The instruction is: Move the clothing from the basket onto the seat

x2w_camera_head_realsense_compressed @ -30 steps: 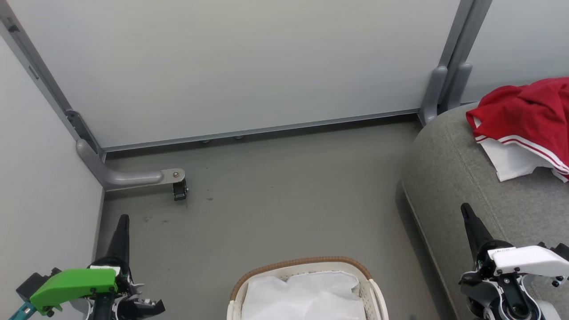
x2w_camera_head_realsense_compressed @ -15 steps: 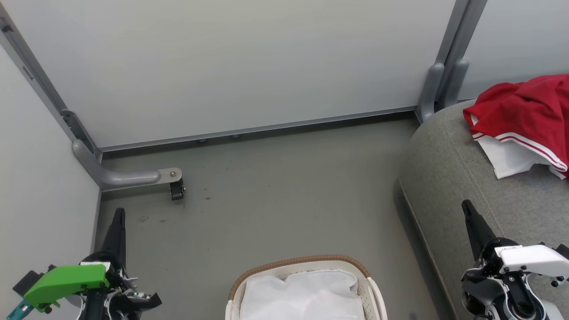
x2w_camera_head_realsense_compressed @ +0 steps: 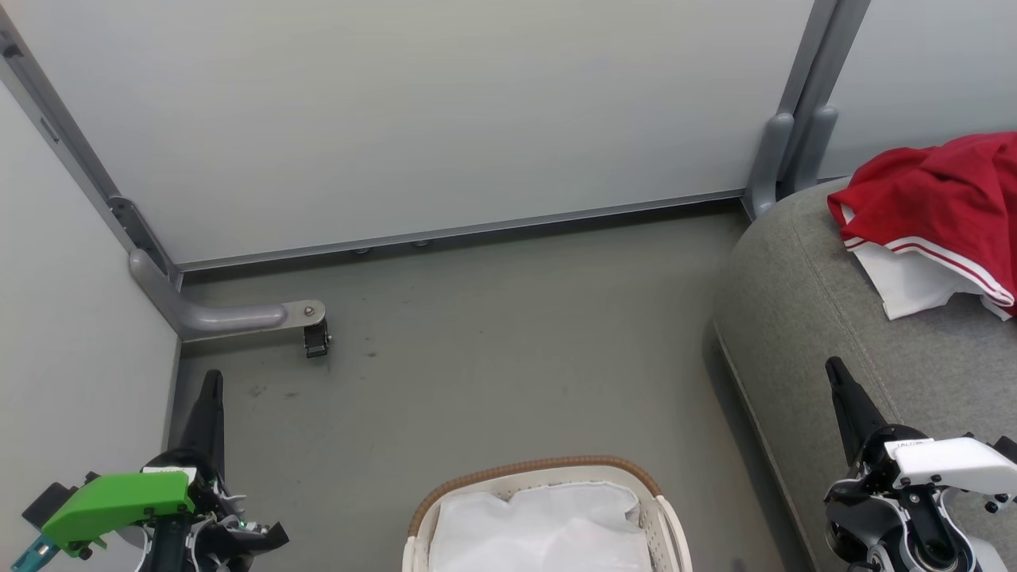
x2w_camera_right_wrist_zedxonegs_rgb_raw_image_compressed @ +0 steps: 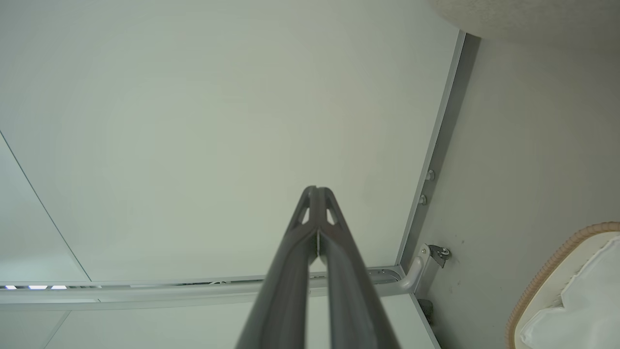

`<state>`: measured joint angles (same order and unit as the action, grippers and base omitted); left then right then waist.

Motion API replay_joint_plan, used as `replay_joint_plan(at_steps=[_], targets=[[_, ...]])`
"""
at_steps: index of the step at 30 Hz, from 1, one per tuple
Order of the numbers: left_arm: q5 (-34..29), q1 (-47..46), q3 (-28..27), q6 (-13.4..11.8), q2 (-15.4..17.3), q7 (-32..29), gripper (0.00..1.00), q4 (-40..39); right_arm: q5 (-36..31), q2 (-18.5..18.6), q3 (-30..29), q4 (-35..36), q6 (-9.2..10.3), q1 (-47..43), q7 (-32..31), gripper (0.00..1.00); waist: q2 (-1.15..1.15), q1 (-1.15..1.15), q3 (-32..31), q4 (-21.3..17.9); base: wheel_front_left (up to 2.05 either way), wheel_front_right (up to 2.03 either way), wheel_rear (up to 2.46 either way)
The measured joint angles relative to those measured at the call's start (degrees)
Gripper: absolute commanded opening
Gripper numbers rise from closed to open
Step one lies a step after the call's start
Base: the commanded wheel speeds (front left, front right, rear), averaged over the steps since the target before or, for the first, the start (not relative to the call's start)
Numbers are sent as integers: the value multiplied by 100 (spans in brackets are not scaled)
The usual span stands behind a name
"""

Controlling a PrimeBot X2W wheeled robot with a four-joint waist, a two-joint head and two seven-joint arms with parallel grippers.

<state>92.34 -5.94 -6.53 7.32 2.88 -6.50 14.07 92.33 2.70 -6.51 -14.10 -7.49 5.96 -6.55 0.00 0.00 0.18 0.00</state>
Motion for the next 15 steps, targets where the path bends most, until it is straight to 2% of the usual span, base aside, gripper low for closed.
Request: replay_joint_plan(at_steps=[15], targets=[[0, 0, -2, 0, 0, 0, 0, 0, 0, 0, 0, 0, 0, 1, 0, 0, 0, 0, 0, 0, 0, 0, 0]])
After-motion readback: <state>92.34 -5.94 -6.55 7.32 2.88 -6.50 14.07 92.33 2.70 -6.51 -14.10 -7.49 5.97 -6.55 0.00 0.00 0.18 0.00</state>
